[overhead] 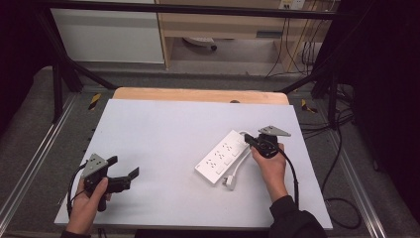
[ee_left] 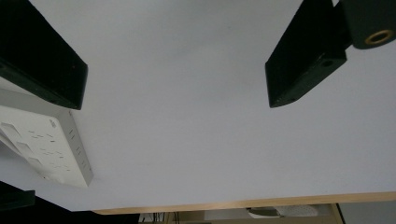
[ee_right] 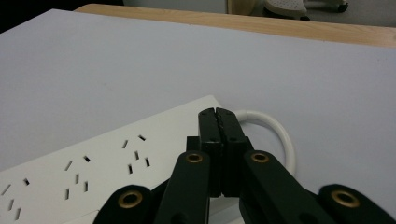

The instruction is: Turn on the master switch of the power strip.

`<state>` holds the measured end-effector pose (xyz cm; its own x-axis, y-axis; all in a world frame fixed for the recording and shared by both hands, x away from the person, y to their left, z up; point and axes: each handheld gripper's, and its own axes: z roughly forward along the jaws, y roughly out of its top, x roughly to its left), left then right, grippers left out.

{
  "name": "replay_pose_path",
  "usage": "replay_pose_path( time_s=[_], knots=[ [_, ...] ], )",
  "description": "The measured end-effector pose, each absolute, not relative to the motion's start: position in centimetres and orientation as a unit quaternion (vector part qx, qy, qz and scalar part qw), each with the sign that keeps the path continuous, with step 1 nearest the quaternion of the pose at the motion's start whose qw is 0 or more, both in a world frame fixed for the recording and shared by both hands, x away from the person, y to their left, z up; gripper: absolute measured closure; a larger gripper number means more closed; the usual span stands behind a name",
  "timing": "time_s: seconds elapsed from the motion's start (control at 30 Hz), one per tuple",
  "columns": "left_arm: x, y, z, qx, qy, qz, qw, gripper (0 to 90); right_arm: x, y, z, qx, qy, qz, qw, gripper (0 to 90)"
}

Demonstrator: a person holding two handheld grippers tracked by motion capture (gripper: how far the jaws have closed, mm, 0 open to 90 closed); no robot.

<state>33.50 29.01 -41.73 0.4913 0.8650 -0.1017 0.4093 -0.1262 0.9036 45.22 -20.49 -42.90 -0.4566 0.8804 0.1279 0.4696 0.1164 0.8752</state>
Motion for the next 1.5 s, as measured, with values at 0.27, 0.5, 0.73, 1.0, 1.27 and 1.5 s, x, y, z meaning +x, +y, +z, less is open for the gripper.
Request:
replay_pose_path(
  time_s=[0.27,0.5,0.73,1.0,1.27,1.5],
  knots=[
    [33.5,29.0,-41.8,0.714,0.447,0.233,0.486,5.7,45.1,-20.3,-43.2,0.470,0.717,0.466,0.218,90.0],
    [33.5,28.9,-41.8,0.715,0.447,0.233,0.484,5.7,45.3,-19.8,-43.6,0.468,0.725,0.456,0.216,90.0],
    [33.5,28.9,-41.8,0.716,0.446,0.233,0.483,5.7,45.7,-19.6,-43.9,0.473,0.725,0.449,0.221,90.0],
    [33.5,28.9,-41.8,0.716,0.446,0.232,0.483,5.7,46.8,-19.8,-43.9,0.482,0.728,0.431,0.227,90.0],
    [33.5,29.0,-41.8,0.716,0.447,0.232,0.484,5.7,47.2,-19.5,-44.2,0.477,0.735,0.421,0.233,90.0],
    [33.5,29.0,-41.8,0.715,0.447,0.232,0.485,5.7,47.2,-19.4,-44.4,0.477,0.738,0.417,0.233,90.0]
  ],
)
